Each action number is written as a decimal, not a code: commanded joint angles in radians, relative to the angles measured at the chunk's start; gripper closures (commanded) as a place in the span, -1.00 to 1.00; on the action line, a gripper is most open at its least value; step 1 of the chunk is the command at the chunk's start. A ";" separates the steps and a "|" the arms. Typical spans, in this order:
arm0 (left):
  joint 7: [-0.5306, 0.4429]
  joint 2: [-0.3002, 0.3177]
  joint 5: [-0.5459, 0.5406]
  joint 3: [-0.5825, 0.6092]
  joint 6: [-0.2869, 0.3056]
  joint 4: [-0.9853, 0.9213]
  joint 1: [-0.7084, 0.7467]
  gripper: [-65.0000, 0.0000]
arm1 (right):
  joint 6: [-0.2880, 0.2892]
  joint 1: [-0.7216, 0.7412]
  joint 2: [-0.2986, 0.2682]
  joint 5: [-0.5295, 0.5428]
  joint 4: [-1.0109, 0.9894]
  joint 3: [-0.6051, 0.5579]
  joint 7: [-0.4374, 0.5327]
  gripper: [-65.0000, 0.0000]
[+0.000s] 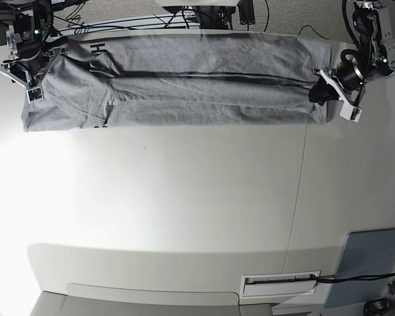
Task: Fold the T-shirt properly
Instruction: 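Lower the folded shirt onto the table and open both grippers, then move the left gripper from the strip's end to its middle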
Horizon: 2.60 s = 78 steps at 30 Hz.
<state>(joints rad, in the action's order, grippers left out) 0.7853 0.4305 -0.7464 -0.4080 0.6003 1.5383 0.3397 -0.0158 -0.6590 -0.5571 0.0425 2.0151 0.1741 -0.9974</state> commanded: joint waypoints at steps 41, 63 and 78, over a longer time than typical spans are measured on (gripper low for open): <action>0.046 -0.035 -0.100 -0.229 -0.054 0.036 0.040 -0.07 | -0.012 0.008 -0.016 -0.012 0.016 0.010 0.048 0.53; 0.209 -0.048 -0.272 -0.229 0.056 -0.132 0.040 0.38 | -0.011 0.008 -0.016 -0.013 0.016 0.010 0.066 0.53; 0.064 0.049 -0.063 -0.230 -0.073 -0.024 0.041 1.00 | -0.012 0.032 -0.017 -0.013 0.016 0.010 0.090 0.53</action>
<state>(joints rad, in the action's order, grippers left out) 0.8623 0.4664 -0.7872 -0.6323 0.5144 1.4971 0.3840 -0.0154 -0.6285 -0.5571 0.0422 2.0155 0.1741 -0.9237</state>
